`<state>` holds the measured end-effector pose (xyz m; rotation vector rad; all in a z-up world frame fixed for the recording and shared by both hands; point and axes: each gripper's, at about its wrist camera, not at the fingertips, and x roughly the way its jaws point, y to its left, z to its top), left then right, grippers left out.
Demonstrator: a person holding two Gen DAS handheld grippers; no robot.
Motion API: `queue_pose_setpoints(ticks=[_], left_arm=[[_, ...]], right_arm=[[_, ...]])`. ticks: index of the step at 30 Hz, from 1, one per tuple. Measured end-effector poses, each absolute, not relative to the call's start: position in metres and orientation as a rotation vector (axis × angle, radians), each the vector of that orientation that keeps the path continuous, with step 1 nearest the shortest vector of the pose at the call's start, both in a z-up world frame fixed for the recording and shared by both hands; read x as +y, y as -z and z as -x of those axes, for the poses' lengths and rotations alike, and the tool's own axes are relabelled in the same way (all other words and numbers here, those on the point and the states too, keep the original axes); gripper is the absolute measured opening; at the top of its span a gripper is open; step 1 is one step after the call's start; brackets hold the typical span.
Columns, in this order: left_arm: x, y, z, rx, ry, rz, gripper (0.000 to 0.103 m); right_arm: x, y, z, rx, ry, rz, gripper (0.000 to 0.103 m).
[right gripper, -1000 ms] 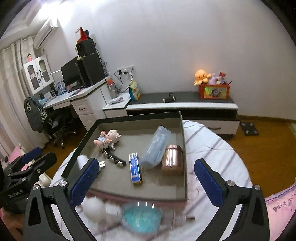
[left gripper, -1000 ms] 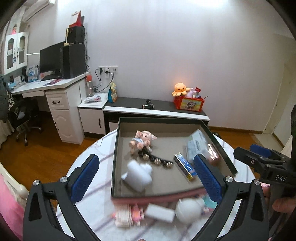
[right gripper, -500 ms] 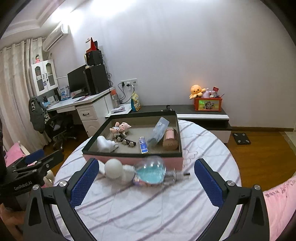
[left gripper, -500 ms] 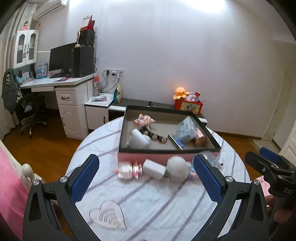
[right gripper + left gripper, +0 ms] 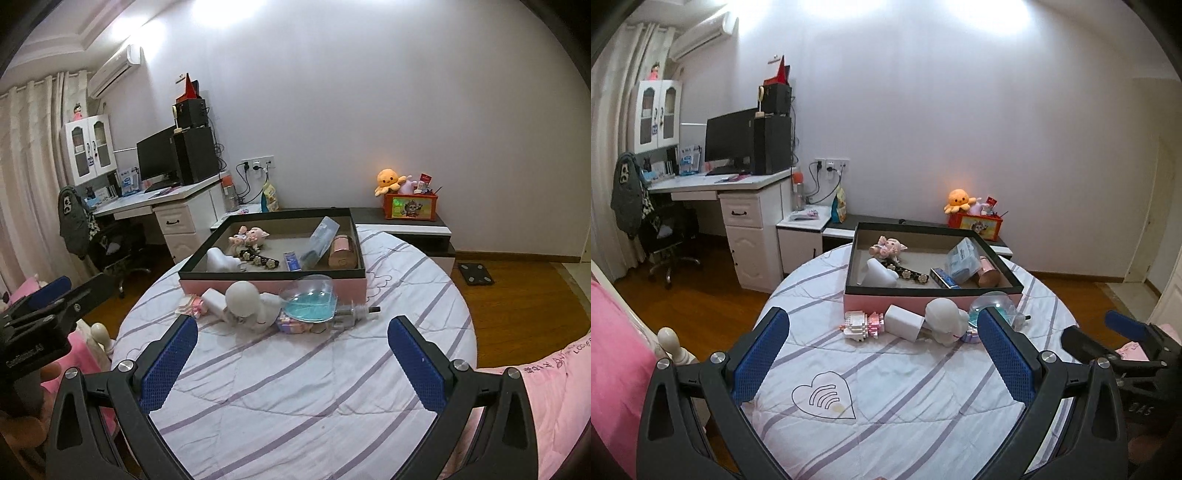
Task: Organize rigid objects
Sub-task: 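Withdraw both tools from the tray box back over the bed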
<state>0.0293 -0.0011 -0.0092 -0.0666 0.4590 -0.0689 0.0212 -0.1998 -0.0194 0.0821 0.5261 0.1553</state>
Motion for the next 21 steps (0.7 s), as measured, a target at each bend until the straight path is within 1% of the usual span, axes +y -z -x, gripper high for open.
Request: queue_pose_setpoints(ticks=[21], left_arm=[[0.0028, 0.0142, -0.0301, 0.473, 0.067, 0.077, 0.103]], right_arm=[[-0.1947, 0.0217, -0.0206, 0.54, -0.161, -0.072, 0.103]])
